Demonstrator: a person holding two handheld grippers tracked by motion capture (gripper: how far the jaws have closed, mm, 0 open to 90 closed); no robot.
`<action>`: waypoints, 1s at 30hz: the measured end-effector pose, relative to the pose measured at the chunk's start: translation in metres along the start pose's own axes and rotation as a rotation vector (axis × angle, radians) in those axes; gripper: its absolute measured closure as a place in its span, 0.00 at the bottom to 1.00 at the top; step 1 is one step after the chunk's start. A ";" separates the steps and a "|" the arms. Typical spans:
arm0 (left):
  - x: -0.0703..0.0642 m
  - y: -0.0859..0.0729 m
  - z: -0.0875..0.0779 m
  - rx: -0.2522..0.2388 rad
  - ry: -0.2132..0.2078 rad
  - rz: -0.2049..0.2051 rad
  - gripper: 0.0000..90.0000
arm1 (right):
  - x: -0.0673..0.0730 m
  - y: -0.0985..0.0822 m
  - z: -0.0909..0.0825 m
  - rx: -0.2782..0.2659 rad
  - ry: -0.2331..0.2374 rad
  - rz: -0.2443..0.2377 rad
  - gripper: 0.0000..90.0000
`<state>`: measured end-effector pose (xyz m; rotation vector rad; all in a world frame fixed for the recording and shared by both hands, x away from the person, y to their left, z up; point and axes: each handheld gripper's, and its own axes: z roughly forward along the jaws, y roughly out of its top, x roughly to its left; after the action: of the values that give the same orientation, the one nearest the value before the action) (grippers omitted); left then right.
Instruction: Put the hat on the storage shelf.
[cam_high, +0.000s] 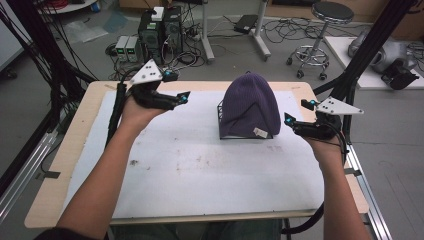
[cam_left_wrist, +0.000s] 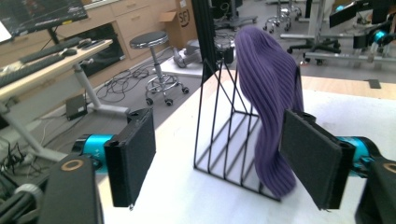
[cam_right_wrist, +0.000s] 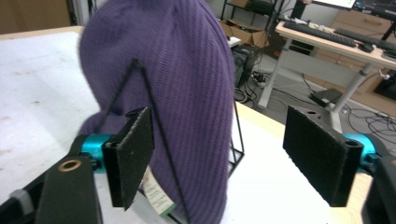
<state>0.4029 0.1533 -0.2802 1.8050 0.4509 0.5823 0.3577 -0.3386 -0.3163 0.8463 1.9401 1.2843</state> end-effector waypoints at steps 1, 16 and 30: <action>-0.002 -0.006 -0.007 -0.003 0.008 -0.013 0.29 | 0.002 0.001 -0.002 -0.004 0.001 0.003 0.24; -0.021 -0.078 -0.099 -0.007 0.073 -0.172 0.21 | 0.023 0.000 -0.021 -0.037 0.039 0.012 0.18; -0.027 -0.122 -0.117 -0.042 0.127 -0.214 0.19 | 0.031 -0.017 -0.009 -0.027 0.081 0.041 0.14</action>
<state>0.3097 0.2641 -0.3724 1.6602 0.7043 0.5541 0.3297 -0.3237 -0.3347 0.8366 1.9721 1.3855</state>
